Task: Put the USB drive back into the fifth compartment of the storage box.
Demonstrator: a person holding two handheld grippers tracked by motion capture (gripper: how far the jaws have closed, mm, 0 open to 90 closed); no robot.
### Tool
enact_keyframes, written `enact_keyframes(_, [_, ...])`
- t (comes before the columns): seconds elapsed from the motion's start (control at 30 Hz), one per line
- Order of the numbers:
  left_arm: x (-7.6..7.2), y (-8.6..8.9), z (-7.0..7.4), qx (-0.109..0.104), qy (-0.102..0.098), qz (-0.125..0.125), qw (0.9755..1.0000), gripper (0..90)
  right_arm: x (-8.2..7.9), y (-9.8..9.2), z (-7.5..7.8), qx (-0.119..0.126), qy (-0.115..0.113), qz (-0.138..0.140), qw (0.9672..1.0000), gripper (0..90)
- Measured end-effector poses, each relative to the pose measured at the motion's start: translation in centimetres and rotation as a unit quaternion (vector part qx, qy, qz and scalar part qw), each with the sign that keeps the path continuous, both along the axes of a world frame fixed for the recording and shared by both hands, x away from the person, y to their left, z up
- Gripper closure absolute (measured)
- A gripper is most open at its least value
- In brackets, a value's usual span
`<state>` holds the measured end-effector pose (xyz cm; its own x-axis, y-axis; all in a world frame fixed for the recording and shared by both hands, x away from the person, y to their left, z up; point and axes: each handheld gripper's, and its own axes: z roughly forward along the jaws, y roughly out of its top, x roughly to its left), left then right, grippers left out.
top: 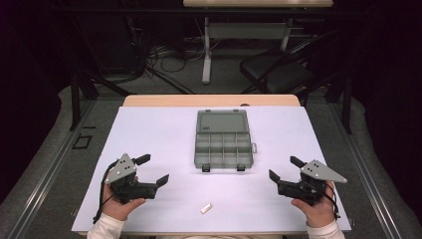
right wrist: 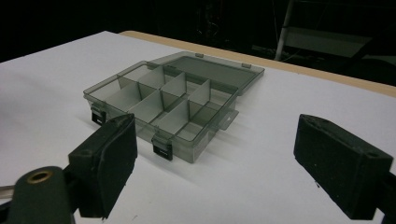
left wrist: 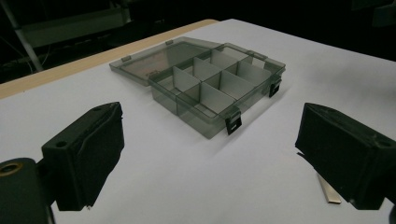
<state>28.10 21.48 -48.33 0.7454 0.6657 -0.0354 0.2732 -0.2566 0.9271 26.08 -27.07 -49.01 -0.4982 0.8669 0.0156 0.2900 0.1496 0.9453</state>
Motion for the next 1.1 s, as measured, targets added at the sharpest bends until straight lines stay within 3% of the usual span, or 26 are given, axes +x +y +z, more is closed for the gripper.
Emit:
enact_keyframes(0.47, [-0.5, -1.2, 0.2, 0.014, 0.014, 0.002, 0.9998, 7.8, 0.2, 0.4, -0.5, 0.001, 0.012, 0.022, 0.9997, 13.2])
enact_keyframes(0.77, [-0.8, -2.6, 0.6, 0.037, 0.050, -0.008, 0.9980, 8.0, 0.6, 0.9, -0.9, -0.006, 0.014, 0.024, 0.9996, 13.3])
enact_keyframes(0.93, [-1.1, -3.0, 1.0, 0.041, 0.057, -0.014, 0.9975, 8.0, 0.6, 1.1, -1.0, -0.014, 0.010, 0.027, 0.9995, 13.4])
enact_keyframes(1.1, [-1.3, -3.3, 1.3, 0.044, 0.081, -0.018, 0.9956, 8.6, 0.7, 1.5, -1.4, -0.019, 0.012, 0.031, 0.9993, 13.7])
